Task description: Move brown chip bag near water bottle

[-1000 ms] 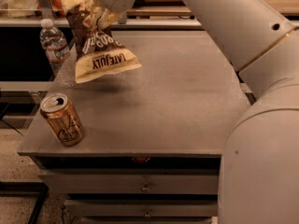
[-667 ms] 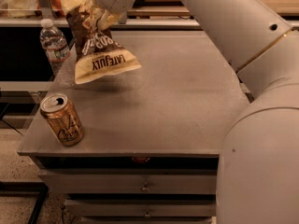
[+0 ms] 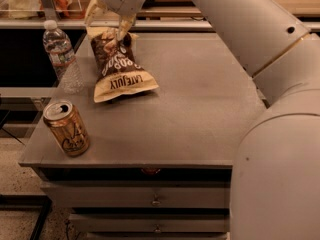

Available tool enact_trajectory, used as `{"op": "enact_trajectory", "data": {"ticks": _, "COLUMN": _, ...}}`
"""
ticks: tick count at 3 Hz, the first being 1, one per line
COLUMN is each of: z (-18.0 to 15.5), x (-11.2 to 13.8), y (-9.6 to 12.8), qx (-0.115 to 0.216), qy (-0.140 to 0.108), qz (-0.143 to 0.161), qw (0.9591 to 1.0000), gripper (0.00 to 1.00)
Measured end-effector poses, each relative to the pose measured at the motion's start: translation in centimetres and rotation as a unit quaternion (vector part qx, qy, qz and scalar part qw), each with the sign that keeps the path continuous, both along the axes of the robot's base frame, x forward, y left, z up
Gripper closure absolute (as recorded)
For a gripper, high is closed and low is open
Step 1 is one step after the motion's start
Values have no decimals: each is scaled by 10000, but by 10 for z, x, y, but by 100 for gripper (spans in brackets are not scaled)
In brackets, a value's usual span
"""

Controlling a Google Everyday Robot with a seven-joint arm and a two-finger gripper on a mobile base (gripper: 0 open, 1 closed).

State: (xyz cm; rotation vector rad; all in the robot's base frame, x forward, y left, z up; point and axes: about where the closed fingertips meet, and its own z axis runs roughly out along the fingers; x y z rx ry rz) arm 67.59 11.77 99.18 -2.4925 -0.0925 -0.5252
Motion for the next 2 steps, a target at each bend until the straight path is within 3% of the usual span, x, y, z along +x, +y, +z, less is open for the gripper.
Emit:
{"op": "enact_trajectory", "data": {"ticks": 1, "z": -1, "x": -1, "y": 1, "qx": 7, "qy": 38, "qz": 42, "qw": 10000, "gripper": 0}}
{"op": "enact_trajectory", "data": {"ticks": 2, "z": 0, "x": -1, "y": 3, "qx": 5, "qy": 95, "qz": 31, "qw": 9999, "gripper": 0}}
